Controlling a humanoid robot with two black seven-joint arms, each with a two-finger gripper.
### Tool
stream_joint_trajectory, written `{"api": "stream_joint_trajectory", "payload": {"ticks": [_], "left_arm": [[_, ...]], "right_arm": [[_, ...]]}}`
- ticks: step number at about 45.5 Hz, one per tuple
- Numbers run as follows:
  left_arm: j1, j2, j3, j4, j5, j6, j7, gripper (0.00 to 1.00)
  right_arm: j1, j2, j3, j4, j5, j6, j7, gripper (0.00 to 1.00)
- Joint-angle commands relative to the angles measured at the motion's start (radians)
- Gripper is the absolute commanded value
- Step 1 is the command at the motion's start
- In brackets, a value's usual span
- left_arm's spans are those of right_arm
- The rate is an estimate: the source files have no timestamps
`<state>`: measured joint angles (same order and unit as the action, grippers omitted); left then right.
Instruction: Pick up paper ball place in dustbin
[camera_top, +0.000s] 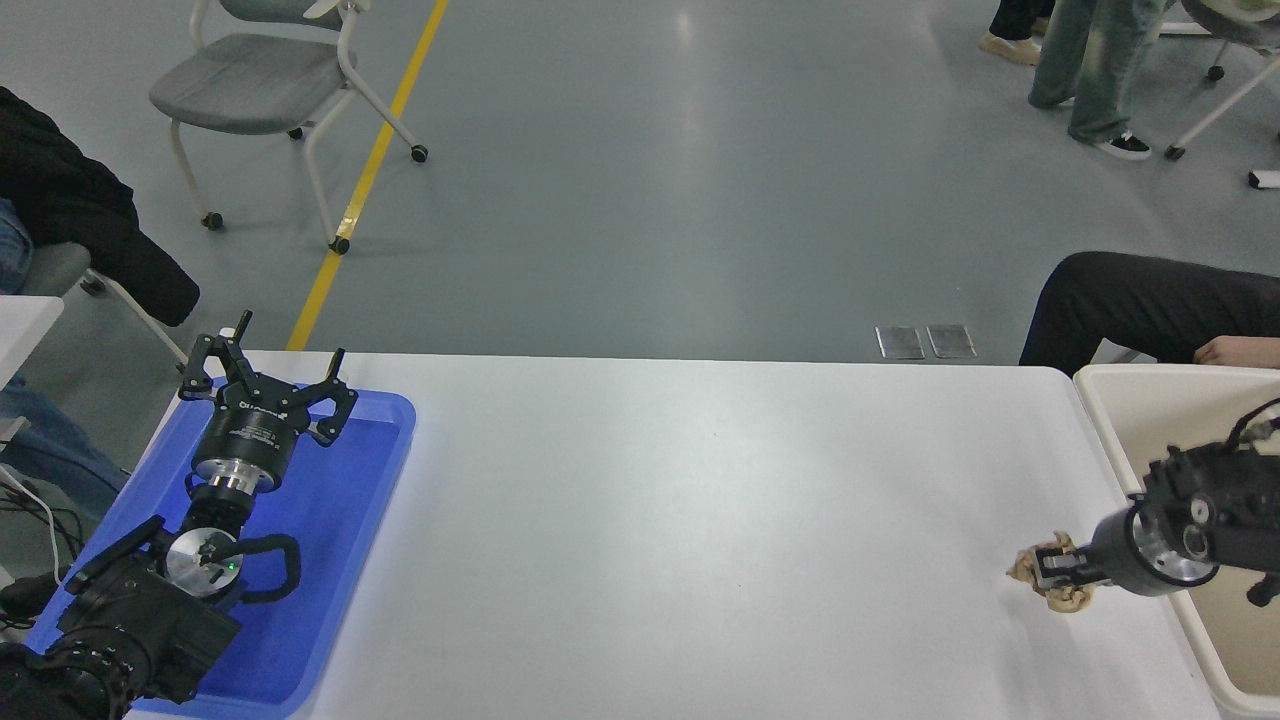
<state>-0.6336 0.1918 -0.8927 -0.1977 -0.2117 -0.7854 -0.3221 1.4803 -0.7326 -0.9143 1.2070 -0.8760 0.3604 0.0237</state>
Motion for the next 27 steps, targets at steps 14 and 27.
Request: {"api": "stream_joint_trajectory", "payload": {"ticks": [14,27], "left_arm": [[-0.001,0.0,0.0,0.0,0.0,0.0,0.0,1.0],[0.0,0.0,0.0,0.0,0.0,0.0,0.0,1.0]], "right_arm": [[0.801,-0.057,-0.33,0.295,-0.011,0.382,-0.007,0.0],[0.91,-0.054,-0.364,0.293,-0.011,0.425,-0.008,0.0]]}}
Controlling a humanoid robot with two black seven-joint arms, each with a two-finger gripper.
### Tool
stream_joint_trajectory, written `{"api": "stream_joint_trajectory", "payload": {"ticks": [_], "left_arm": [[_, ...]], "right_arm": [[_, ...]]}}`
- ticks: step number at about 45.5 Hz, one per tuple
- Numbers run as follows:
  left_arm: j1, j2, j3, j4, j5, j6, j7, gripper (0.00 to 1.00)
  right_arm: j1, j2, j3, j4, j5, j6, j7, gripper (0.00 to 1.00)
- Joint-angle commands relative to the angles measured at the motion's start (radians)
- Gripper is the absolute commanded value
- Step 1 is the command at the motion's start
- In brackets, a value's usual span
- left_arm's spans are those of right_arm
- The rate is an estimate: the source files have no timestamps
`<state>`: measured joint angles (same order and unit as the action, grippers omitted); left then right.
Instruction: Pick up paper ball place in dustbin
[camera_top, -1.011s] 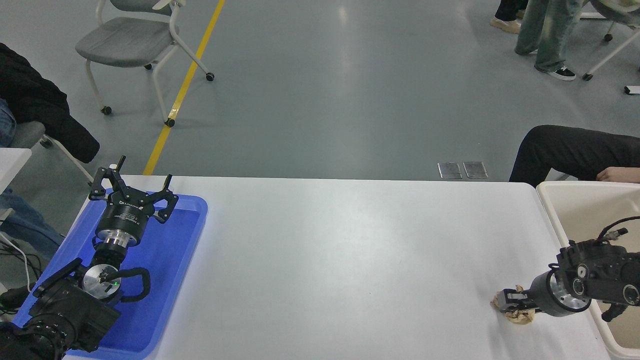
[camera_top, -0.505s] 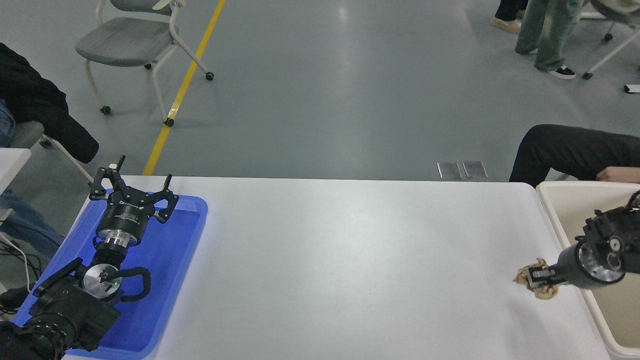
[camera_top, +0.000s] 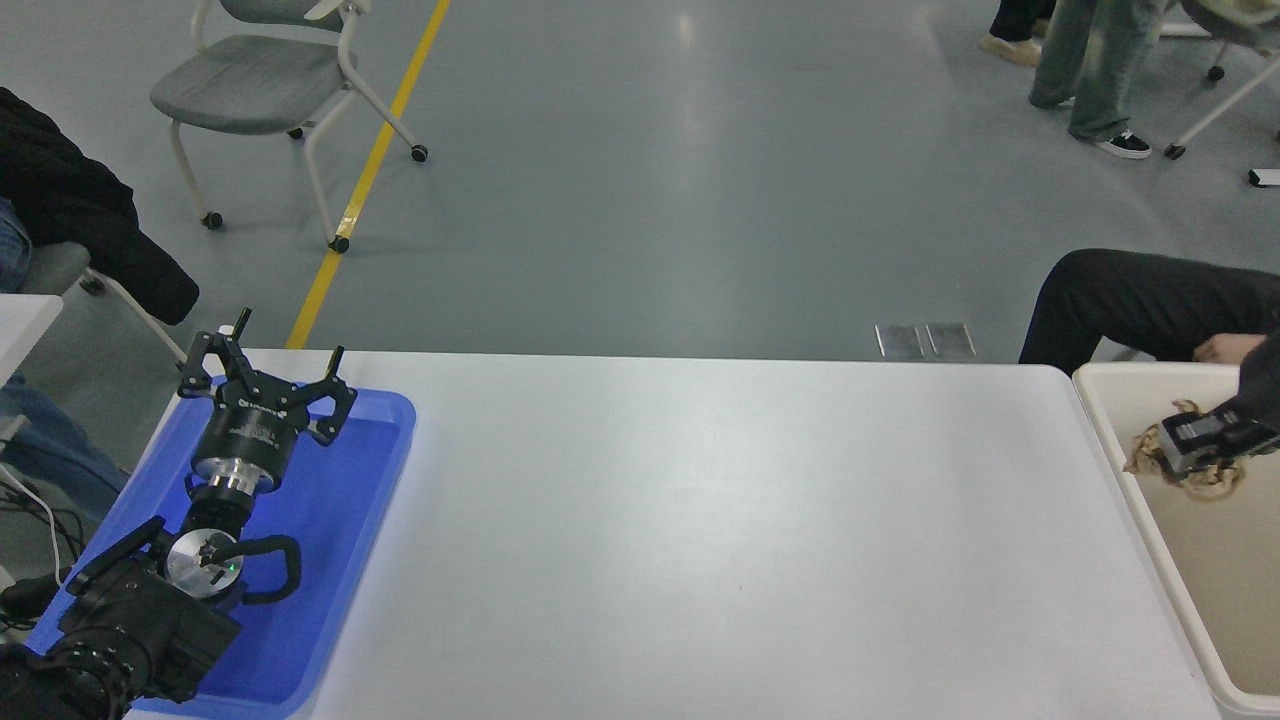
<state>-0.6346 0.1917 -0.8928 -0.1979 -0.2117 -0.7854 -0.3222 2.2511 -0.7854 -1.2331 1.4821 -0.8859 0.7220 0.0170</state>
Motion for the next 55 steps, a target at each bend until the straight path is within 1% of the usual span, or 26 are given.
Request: {"api": "stream_joint_trajectory", "payload": {"ticks": [1,12,16,21,26,29,31,36,40,45,50,55], "left_arm": [[0.0,0.0,0.0,0.0,0.0,0.0,0.0,1.0],[0.001,0.0,0.0,0.0,0.0,0.0,0.0,1.0],[0.001,0.002,0.0,0.0,0.0,0.0,-0.002,1.0],[0.001,0.002,0.0,0.0,0.0,0.0,-0.003,1.0],[0.001,0.002,0.0,0.0,0.0,0.0,-0.003,1.0],[0.001,0.002,-0.002,0.0,0.0,0.0,-0.003,1.0],[0.001,0.002,-0.002,0.0,0.0,0.0,-0.003,1.0],[0.001,0.002,-0.002,0.0,0.0,0.0,-0.003,1.0],[0.001,0.002,0.0,0.0,0.0,0.0,-0.003,1.0],[0.001,0.002,0.0,0.0,0.0,0.0,-0.003,1.0],[0.001,0.002,-0.002,0.0,0.0,0.0,-0.003,1.0],[0.001,0.002,0.0,0.0,0.0,0.0,-0.003,1.0]], "right_arm": [[0.142,-0.002,-0.045,0.018,-0.001,0.063,-0.002,0.0],[0.137,-0.017,-0.078,-0.028,-0.002,0.063,-0.008,0.0],[0.122,-0.04,-0.103,-0.101,-0.005,0.063,-0.008,0.0],[0.01,-0.097,-0.075,-0.245,-0.018,0.063,-0.005,0.0],[-0.158,-0.133,-0.026,-0.428,-0.048,0.063,0.012,0.0],[-0.278,-0.166,0.042,-0.537,-0.053,0.05,0.035,0.0],[-0.368,-0.169,0.101,-0.607,-0.053,0.033,0.052,0.0],[-0.615,-0.166,0.266,-0.761,-0.053,-0.035,0.069,0.0],[-0.8,-0.149,0.4,-0.864,-0.053,-0.114,0.072,0.0],[-1.004,-0.088,0.53,-0.96,-0.053,-0.232,0.072,0.0],[-1.208,-0.019,0.636,-1.046,-0.038,-0.369,0.07,0.0],[-1.352,0.081,0.702,-1.143,-0.025,-0.455,0.07,0.0]]}}
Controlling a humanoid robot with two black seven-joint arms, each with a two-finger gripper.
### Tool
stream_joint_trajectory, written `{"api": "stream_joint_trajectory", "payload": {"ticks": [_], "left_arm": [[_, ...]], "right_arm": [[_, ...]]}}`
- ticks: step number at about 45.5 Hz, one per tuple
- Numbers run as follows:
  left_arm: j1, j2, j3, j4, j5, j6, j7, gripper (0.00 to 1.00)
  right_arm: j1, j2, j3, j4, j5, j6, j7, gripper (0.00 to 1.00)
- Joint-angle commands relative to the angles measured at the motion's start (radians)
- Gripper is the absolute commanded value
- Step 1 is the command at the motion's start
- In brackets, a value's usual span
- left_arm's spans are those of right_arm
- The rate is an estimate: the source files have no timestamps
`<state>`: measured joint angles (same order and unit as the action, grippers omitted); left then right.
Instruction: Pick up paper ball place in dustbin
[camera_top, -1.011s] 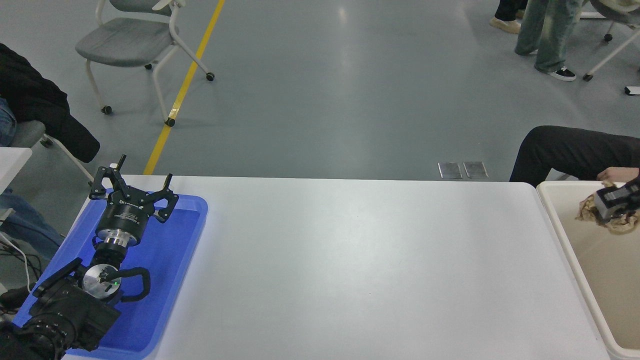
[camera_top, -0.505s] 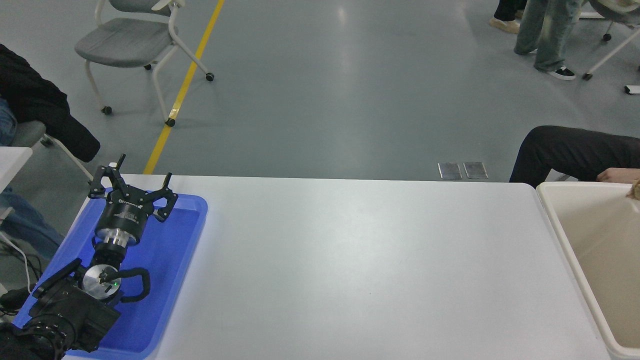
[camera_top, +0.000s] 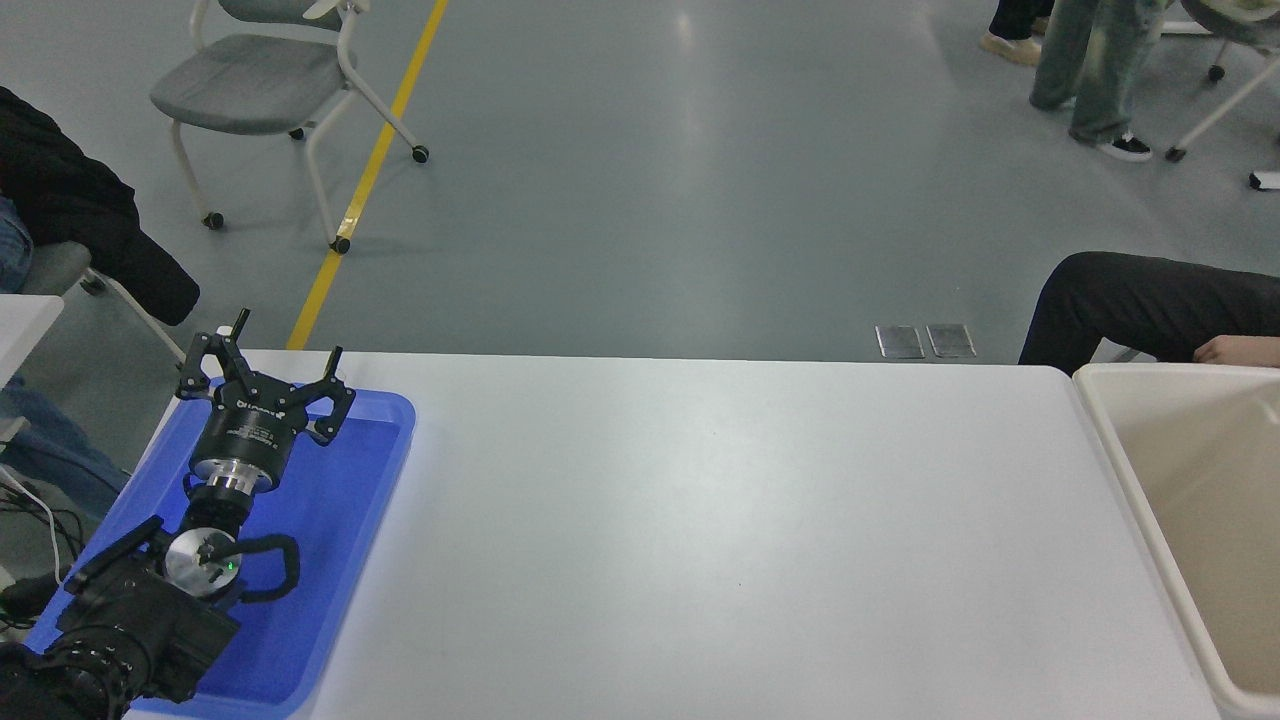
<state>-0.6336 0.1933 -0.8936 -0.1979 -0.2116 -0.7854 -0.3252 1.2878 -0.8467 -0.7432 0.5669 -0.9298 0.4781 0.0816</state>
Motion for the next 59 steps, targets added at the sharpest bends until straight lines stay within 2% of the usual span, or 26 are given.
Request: {"api": "stream_joint_trajectory", "payload": {"ticks": [1,12,28,29,30,32,33,51,59], "left_arm": [[0.0,0.0,0.001,0.0,0.0,0.0,0.0,1.0],[0.0,0.002,0.001,0.003,0.0,0.0,0.0,1.0],[0.002,0.003,-0.001,0.0,0.0,0.0,0.0,1.0],[0.002,0.003,0.001,0.0,0.0,0.0,0.0,1.0],[0.002,0.003,-0.001,0.0,0.0,0.0,0.0,1.0],[0.0,0.003,0.001,0.0,0.0,0.0,0.0,1.0],[0.0,0.003,0.001,0.0,0.0,0.0,0.0,1.0],[0.0,0.003,0.001,0.0,0.0,0.0,0.0,1.0],[0.0,0.003,0.001,0.003,0.0,0.0,0.003,1.0]], "right_arm": [[-0.413,0.161,0.225,-0.245,0.026,-0.222,0.006,0.0],[-0.57,0.297,0.262,-0.335,0.126,-0.32,0.0,0.0],[-0.613,0.325,0.304,-0.335,0.129,-0.352,-0.002,0.0],[-0.613,0.325,0.311,-0.335,0.129,-0.352,-0.002,0.05],[-0.613,0.325,0.314,-0.335,0.129,-0.351,-0.002,0.24],[-0.611,0.324,0.315,-0.335,0.129,-0.351,-0.002,0.9],[-0.611,0.324,0.317,-0.337,0.129,-0.351,-0.002,1.0],[-0.601,0.314,0.436,-0.338,0.131,-0.349,-0.002,1.0],[-0.567,0.322,0.611,-0.326,0.137,-0.348,0.004,1.0]]}}
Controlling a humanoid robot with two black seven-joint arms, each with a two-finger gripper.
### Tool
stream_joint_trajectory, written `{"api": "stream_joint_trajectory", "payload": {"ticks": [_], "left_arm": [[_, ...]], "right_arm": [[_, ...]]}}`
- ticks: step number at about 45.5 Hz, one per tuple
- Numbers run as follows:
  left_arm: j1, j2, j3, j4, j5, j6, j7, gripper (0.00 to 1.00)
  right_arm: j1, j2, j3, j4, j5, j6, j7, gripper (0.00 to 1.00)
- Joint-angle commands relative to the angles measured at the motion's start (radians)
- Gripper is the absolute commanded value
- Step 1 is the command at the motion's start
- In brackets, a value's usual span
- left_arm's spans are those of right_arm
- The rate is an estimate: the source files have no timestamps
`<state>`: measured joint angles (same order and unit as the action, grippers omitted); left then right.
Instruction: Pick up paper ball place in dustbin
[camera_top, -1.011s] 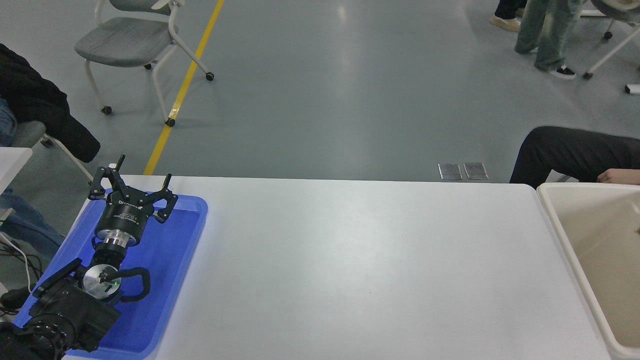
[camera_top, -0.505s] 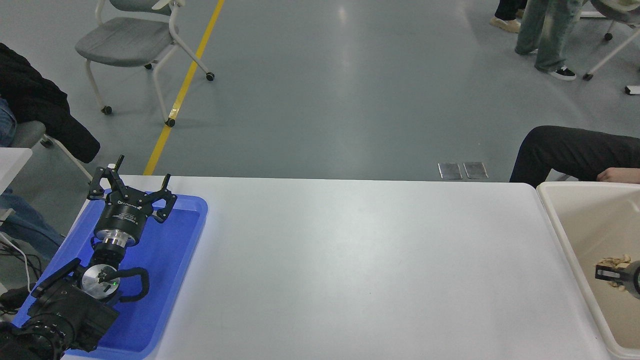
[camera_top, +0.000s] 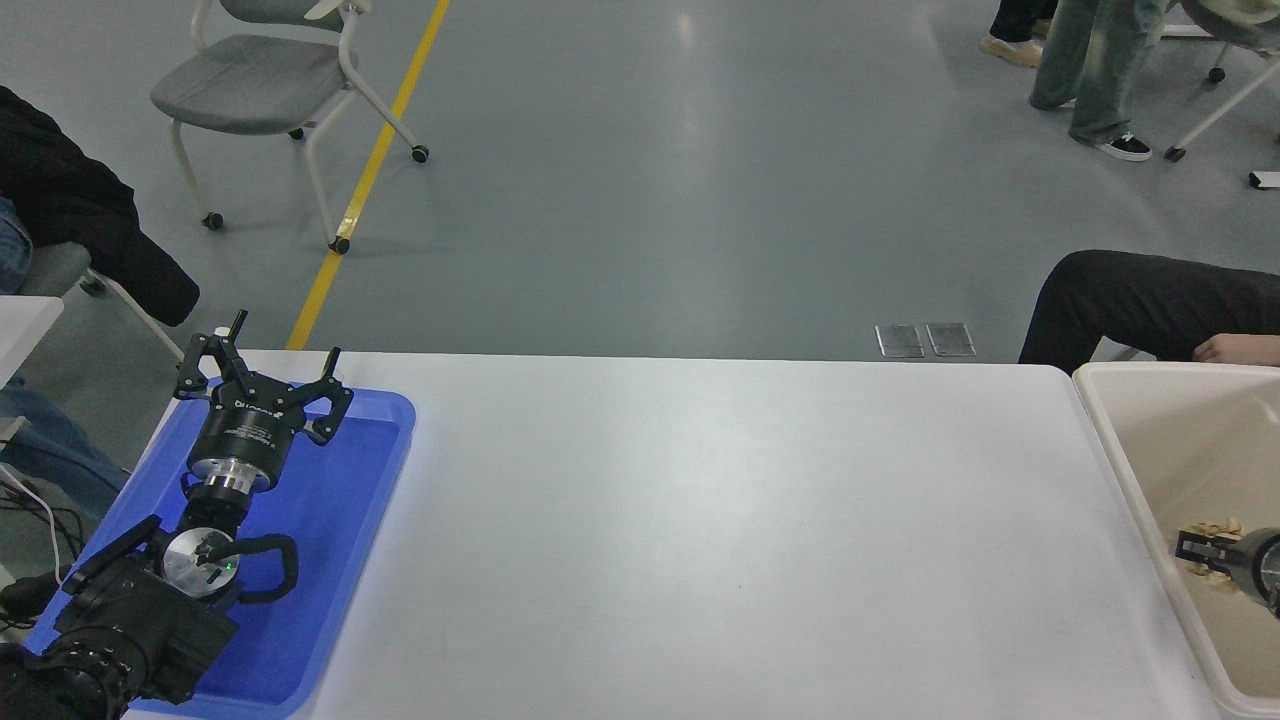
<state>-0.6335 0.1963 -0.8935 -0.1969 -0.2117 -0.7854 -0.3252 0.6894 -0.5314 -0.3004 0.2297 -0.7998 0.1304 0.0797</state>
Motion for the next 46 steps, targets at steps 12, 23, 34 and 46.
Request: {"api": "stream_joint_trajectory", "payload": {"ticks": [12,23,34,46], "left_arm": [[0.002,0.002,0.001,-0.001,0.0,0.0,0.001,1.0],[0.002,0.002,-0.001,-0.001,0.0,0.0,0.001,1.0],[0.002,0.0,0.001,0.002,0.0,0.0,0.001,1.0],[0.002,0.0,0.001,-0.001,0.0,0.0,0.001,1.0]], "right_arm": [[0.107,-0.008,0.616,0.103,0.298,0.003,0.005,1.0],[0.068,-0.044,0.995,0.463,0.661,0.021,0.0,1.0],[0.065,0.168,1.077,0.49,0.991,0.078,0.003,1.0],[-0.002,0.277,1.158,0.415,1.08,0.218,0.005,1.0]]}}
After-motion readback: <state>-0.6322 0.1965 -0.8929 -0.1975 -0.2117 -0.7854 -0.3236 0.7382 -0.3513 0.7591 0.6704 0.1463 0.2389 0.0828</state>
